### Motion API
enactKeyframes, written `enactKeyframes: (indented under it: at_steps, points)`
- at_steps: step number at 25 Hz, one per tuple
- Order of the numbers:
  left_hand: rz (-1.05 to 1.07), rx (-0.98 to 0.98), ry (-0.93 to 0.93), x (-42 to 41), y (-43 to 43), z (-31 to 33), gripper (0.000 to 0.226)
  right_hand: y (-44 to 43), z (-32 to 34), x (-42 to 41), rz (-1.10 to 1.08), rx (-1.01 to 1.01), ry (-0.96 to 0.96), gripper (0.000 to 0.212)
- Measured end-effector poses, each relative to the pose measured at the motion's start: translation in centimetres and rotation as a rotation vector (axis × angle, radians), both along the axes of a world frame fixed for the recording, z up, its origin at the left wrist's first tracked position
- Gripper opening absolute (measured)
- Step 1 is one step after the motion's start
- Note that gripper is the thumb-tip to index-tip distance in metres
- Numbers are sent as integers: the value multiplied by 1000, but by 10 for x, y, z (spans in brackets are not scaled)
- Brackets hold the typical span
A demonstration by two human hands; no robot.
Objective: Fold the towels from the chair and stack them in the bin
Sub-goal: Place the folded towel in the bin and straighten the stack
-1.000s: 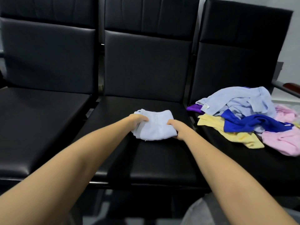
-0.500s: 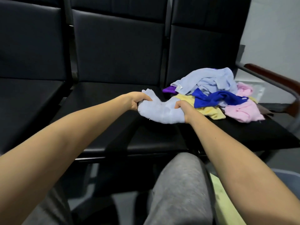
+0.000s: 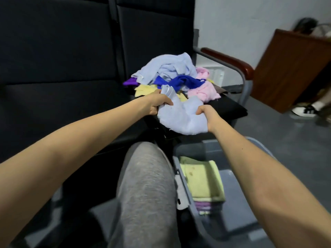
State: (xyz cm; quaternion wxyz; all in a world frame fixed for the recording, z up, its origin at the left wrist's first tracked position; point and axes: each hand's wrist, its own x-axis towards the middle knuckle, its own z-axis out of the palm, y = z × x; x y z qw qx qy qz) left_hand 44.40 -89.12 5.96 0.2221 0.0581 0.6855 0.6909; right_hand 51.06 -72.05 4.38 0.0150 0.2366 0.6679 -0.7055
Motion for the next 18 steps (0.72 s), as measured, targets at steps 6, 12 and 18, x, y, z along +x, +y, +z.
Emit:
enactKeyframes:
  at_steps: [6,12,18]
  points:
    - [-63,4,-52,65,96,-51,60,79,-43,70,-188,20,-130,8]
    - [-50,-34,-245,92,126,-128,59,119,-112,100,-196,-12,-271,32]
    - [-116,-454,-383,78,135,-183,79,128,-150,77,51,352,-538,17]
